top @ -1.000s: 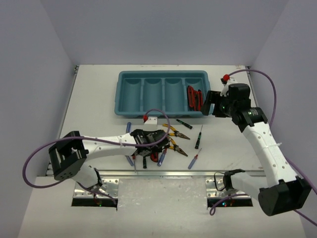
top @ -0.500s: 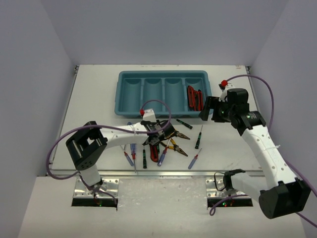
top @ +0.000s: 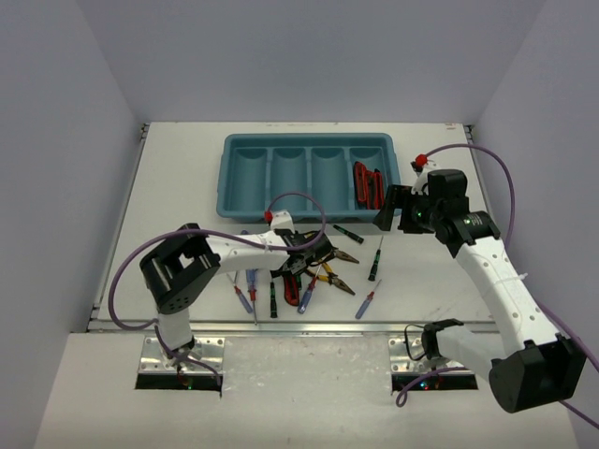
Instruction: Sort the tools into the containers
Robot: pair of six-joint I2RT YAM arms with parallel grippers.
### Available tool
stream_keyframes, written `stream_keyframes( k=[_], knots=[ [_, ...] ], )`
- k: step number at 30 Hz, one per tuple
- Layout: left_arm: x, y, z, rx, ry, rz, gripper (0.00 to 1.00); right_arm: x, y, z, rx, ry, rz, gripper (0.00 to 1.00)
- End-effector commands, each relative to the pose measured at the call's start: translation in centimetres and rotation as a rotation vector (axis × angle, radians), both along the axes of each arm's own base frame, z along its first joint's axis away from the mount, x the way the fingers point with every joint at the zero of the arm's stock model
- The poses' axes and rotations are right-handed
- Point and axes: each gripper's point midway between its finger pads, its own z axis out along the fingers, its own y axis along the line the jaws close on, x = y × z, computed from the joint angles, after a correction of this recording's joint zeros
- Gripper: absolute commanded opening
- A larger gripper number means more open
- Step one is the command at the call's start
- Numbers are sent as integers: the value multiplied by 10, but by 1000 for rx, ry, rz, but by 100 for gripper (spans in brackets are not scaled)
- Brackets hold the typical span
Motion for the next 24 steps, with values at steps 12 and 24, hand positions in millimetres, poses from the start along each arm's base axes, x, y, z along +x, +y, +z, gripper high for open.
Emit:
stream_keyframes(
  k=[12, 24],
  knots=[
    [-5, 1, -18, -46, 16, 15, 38, 8, 6, 14, 22, -69, 23, 85],
    [-4, 1, 2, -96, -22, 19, 13, 4, 17, 18, 80, -74, 67, 85]
  ],
)
